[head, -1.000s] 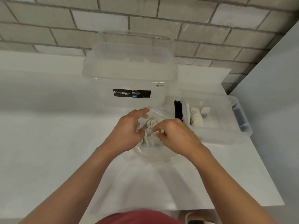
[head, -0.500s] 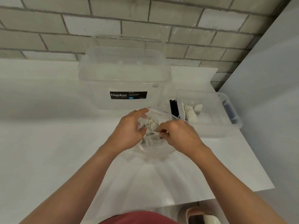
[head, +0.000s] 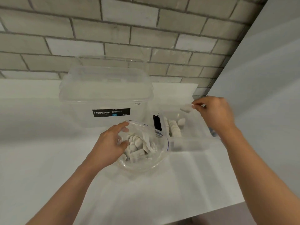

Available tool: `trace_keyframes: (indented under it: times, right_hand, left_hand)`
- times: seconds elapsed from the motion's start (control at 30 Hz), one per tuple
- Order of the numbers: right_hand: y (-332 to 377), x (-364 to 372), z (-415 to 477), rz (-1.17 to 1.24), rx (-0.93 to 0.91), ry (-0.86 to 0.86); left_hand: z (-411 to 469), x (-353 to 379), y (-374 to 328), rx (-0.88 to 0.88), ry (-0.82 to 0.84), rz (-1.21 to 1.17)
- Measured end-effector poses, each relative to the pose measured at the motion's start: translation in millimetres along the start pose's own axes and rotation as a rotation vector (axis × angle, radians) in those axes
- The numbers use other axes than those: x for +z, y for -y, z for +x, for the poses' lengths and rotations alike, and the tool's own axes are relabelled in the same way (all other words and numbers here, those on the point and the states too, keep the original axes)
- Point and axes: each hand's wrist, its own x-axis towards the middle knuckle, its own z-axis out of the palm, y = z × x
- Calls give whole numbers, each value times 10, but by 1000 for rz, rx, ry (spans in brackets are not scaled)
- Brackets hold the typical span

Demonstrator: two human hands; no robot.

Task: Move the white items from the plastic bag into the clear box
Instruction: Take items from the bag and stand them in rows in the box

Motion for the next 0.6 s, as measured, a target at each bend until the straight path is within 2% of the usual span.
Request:
trace_keyframes:
  times: [0.2,0.6]
  right_hand:
    - [-348,542,254,-244,49,289]
    - [-715,1184,407,-288,21,528]
  left_hand:
    - [-28,34,-14,-27,-33,-6]
    - [-4,123,-97,-56,-73,33]
